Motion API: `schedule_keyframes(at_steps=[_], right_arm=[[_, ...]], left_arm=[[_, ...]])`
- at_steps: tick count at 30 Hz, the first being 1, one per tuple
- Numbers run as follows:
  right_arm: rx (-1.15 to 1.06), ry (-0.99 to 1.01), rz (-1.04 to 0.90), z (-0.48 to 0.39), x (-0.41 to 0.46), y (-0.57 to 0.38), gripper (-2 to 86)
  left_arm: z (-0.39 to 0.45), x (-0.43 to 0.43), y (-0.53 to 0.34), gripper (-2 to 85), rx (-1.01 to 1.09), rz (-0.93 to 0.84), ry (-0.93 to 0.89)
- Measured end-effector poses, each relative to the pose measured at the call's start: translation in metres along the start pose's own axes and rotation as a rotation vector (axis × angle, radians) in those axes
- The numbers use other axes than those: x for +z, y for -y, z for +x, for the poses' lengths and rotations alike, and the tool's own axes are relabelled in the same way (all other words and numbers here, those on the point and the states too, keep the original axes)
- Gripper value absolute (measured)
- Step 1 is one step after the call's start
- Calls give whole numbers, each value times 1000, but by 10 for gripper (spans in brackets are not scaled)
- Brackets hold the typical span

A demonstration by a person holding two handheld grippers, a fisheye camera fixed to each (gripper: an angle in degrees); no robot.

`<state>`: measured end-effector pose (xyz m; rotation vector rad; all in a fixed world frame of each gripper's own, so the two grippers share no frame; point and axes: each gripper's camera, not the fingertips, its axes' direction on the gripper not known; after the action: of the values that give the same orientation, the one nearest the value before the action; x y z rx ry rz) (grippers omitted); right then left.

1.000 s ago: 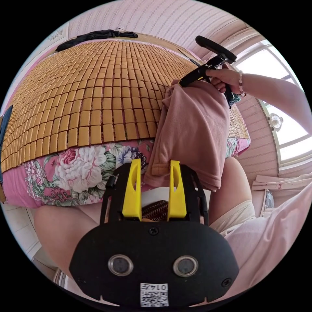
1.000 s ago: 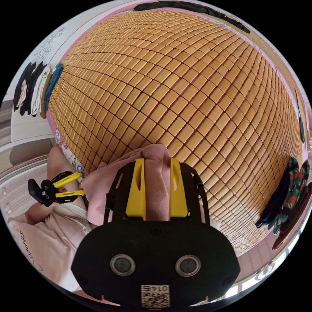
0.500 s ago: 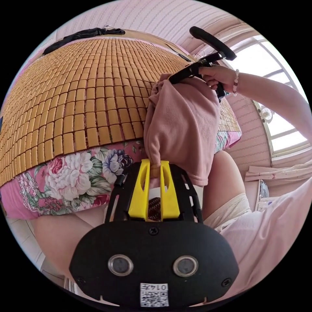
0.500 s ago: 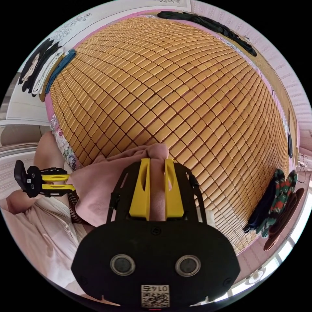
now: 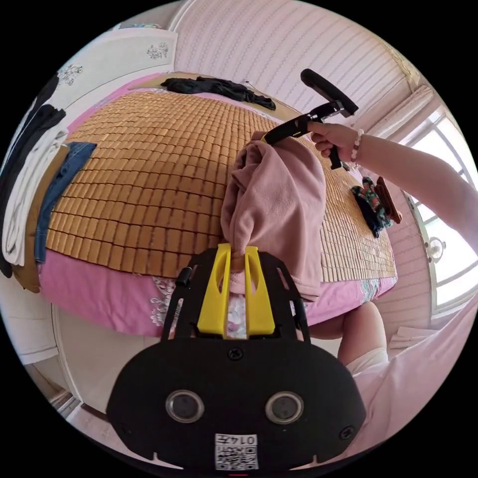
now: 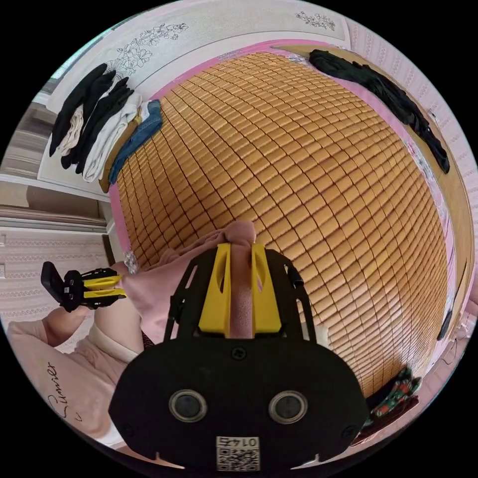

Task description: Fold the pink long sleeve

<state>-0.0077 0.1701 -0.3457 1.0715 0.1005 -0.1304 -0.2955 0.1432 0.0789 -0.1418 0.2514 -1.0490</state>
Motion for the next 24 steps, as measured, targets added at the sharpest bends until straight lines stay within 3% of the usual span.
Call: schedule_keyframes(at_steps=[4,7,10,13,16,19,24], right_arm=[[-99,99,119,-36,-34,115,104],[-139,151,172,-48,-49,138,160],[-143,185,285,-41,-51,92,171],[-11,79,360,-25,-14,12,172],[116,133,225,-9,55,-52,179],[126,339,123,-5,109,-81,167],[90,332,218,-11,119,-75,91]], left_arm=[[-64,-26,14,48,-147,135,130],[-98,-20,12,49,-241,139,160],[-109,-11,1,49,-289,158,112],[-106,-2,-16,57,-324,175,80],[-100,-1,-35,72,-393,205,49],[-94,13,-43,71,-386,160,-3],[-91,21,-30,4,-389,132,40]])
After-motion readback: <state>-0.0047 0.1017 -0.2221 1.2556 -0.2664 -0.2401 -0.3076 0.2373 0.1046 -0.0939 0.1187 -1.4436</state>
